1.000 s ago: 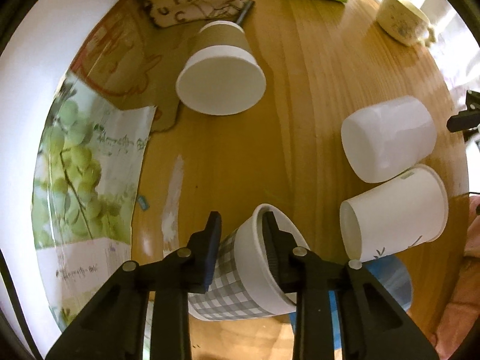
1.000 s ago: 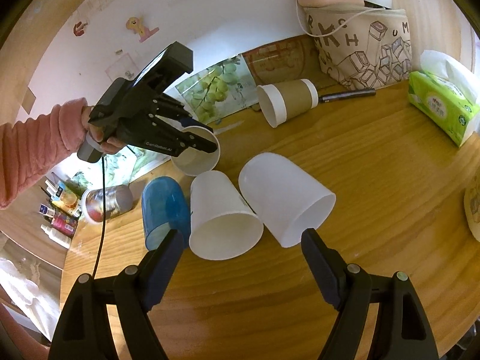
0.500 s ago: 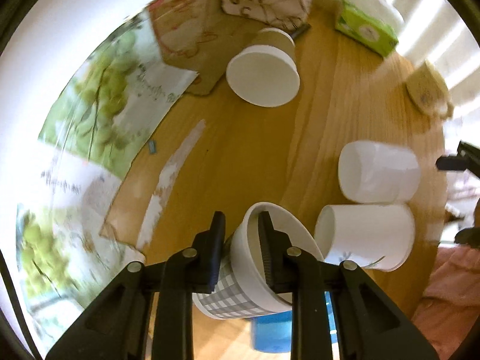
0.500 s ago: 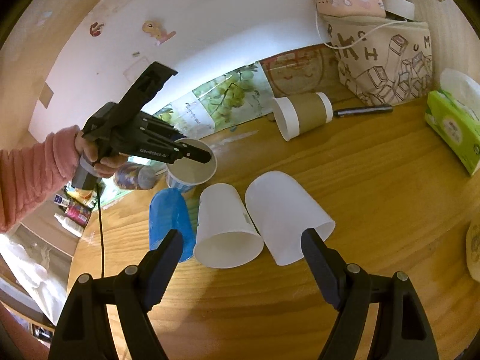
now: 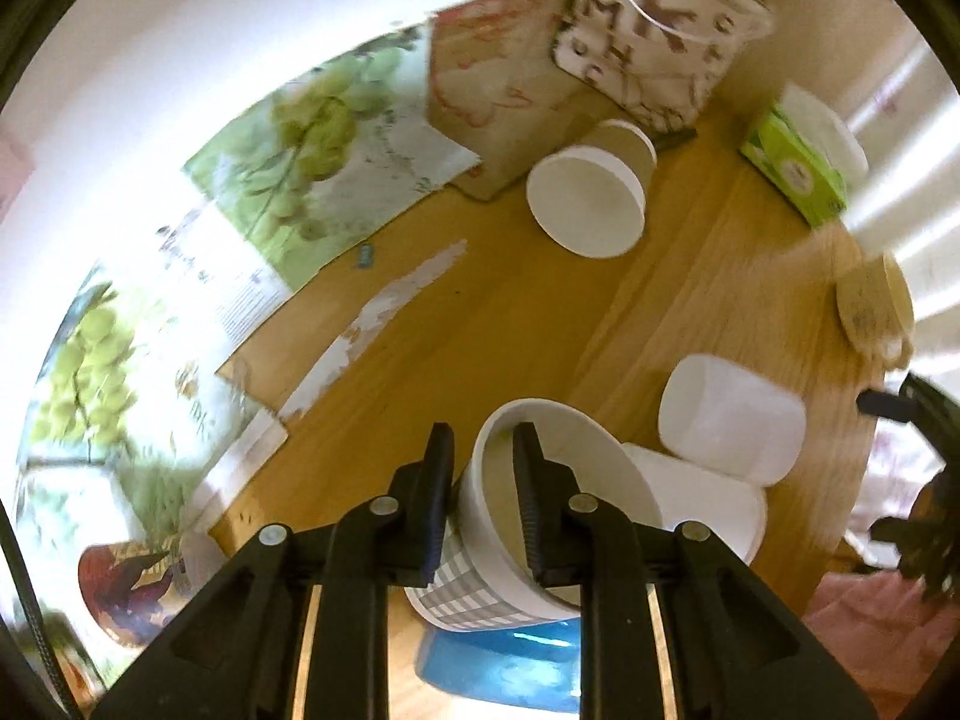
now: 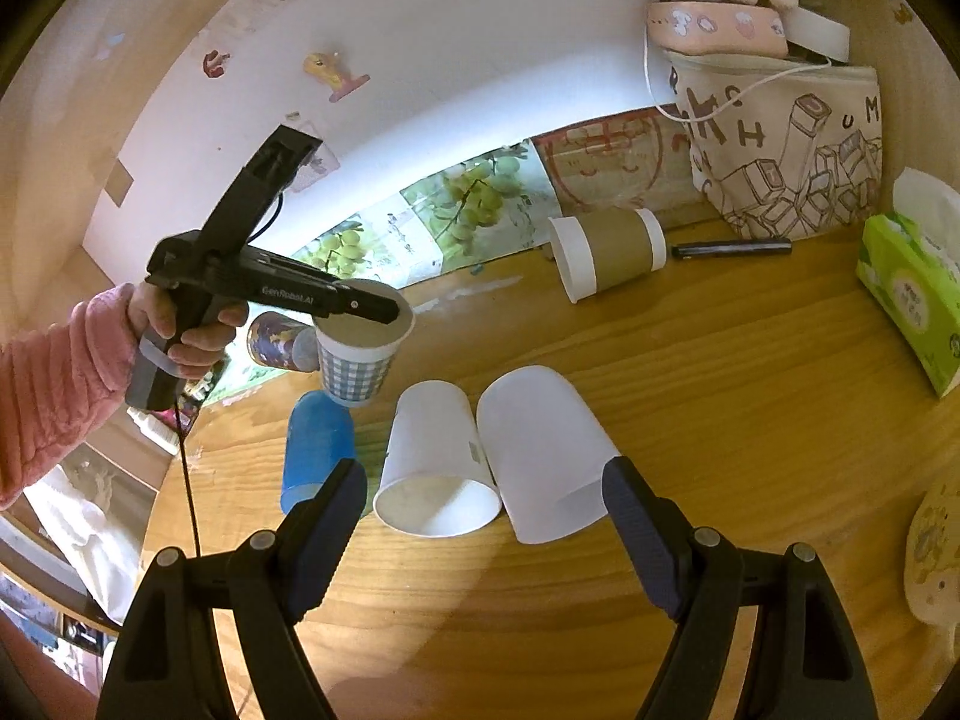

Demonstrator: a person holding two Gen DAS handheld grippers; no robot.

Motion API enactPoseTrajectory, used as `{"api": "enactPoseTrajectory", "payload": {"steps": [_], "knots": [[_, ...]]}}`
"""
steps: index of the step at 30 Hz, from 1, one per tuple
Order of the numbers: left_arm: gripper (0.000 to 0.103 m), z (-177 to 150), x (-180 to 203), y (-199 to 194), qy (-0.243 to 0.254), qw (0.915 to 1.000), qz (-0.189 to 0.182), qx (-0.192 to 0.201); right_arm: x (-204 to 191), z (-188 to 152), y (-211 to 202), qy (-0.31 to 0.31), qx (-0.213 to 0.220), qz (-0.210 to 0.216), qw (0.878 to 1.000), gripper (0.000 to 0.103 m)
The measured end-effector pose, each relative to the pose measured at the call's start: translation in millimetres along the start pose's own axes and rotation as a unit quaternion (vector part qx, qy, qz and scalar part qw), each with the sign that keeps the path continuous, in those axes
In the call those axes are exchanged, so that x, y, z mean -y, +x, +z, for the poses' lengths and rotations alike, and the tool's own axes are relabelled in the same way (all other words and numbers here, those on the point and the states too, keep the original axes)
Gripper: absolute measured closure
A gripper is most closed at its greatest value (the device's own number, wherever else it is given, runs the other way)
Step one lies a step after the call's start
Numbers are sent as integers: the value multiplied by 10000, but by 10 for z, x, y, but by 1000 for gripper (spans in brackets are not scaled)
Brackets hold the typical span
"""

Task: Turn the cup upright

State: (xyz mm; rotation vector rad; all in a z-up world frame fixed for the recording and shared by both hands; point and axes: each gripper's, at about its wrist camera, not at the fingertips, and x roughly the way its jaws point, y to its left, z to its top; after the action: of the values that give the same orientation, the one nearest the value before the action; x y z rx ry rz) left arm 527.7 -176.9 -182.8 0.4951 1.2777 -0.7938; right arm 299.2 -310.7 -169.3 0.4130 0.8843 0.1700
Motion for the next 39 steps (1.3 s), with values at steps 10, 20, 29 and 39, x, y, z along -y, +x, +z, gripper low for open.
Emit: {"api": "enactPoseTrajectory", "payload": {"steps": [10, 20, 29, 39], "knots": [[81, -154, -1, -401, -1257, 9913, -365, 118, 45, 59, -49, -77, -119, 162, 9998, 21], [81, -631, 70, -590, -2494, 9665, -604, -82, 10, 95, -87, -293, -324, 388, 9983, 21], [81, -1279, 119, -669, -3828, 9167, -1145, 6, -83, 28, -59, -710, -697, 551, 9935, 21], [81, -1859, 250, -564, -4549, 8767, -1562, -60, -251, -49, 59, -928, -1116, 807, 9861, 21]]}}
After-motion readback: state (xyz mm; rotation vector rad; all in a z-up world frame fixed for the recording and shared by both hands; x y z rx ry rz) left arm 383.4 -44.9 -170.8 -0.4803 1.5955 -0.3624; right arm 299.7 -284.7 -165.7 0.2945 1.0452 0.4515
